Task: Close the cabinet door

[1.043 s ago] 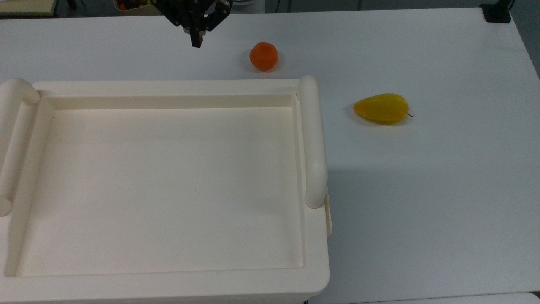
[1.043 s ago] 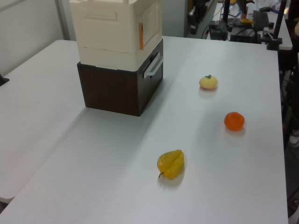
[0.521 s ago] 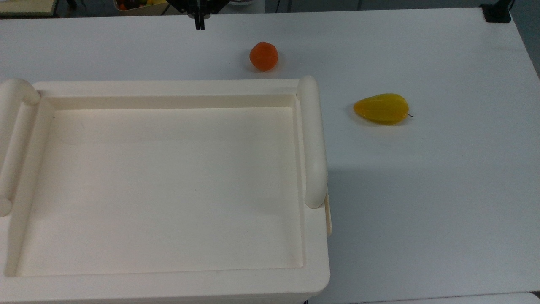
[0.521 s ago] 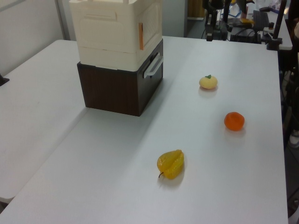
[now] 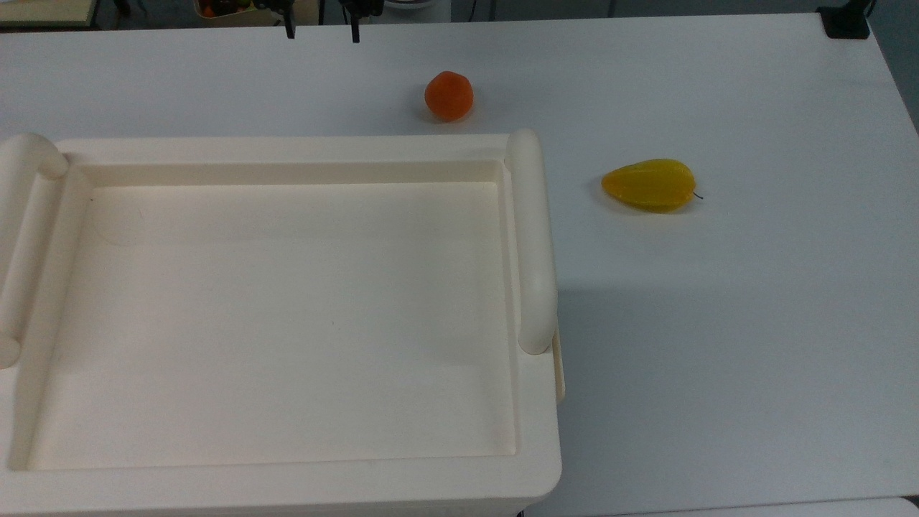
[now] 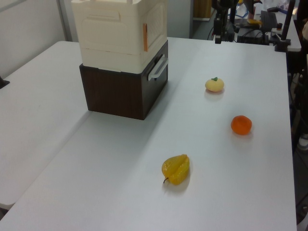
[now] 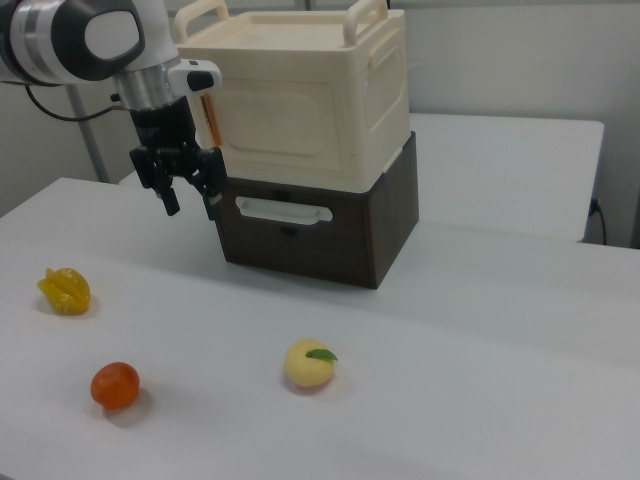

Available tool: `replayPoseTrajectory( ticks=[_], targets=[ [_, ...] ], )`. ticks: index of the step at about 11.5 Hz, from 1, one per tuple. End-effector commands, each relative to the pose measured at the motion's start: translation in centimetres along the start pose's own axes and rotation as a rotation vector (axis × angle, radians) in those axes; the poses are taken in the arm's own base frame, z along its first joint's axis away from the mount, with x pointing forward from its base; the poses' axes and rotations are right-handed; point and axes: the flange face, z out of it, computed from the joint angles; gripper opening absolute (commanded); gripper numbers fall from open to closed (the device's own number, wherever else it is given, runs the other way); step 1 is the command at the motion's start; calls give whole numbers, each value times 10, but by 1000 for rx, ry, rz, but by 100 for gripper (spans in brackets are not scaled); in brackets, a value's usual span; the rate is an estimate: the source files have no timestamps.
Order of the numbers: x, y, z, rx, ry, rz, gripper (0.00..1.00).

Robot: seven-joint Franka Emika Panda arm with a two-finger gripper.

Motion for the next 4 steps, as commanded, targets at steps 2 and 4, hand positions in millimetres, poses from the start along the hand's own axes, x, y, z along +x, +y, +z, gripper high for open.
replayPoseTrajectory(
  ticks=[2, 4],
  targets=[
    [-14, 3, -4, 6, -14, -11, 100],
    [-14, 3, -6, 6, -10, -11, 100]
  ],
)
